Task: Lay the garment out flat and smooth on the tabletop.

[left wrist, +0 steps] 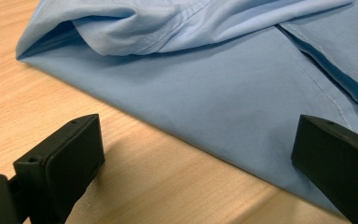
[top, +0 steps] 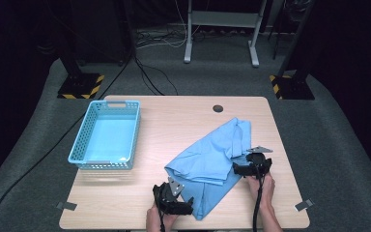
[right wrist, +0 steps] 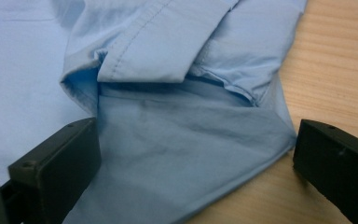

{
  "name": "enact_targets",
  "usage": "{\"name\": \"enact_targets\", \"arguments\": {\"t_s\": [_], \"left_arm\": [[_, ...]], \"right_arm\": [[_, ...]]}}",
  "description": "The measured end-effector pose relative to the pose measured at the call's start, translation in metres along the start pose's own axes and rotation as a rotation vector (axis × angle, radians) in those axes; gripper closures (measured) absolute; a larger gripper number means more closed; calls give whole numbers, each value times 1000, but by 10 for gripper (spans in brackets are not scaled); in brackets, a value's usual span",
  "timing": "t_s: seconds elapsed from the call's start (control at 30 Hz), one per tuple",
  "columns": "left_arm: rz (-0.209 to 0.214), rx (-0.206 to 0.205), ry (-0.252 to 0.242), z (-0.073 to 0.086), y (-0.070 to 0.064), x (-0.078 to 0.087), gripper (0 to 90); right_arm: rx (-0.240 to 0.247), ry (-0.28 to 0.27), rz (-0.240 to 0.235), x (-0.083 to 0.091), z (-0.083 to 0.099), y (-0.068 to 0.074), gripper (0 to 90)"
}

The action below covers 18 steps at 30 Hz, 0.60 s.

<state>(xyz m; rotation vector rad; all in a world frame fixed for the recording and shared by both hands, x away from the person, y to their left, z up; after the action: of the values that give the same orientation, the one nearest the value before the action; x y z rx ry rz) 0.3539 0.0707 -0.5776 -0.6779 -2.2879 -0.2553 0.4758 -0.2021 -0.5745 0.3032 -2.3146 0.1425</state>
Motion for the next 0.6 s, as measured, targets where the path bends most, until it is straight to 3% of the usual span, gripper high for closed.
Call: {"name": "enact_targets", "arguments": {"t_s": [0.6], "left_arm": [[-8,-48,-18,2,-14,4,21]], "right_arm": [[43,2,-38,17,19,-5,3]]}}
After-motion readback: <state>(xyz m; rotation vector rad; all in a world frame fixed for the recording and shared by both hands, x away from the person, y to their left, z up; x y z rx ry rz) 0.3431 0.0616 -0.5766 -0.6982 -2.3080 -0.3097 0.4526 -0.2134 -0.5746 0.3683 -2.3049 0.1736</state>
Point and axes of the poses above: each handheld gripper's, and its own axes: x roughly backward along the jaws, z roughly out of its underside, y roughly to its left, the point moved 7 cm from there along -x, roughly forward along the jaws, and after that the axes turned 1 degree about z, right-handed, at the moved point
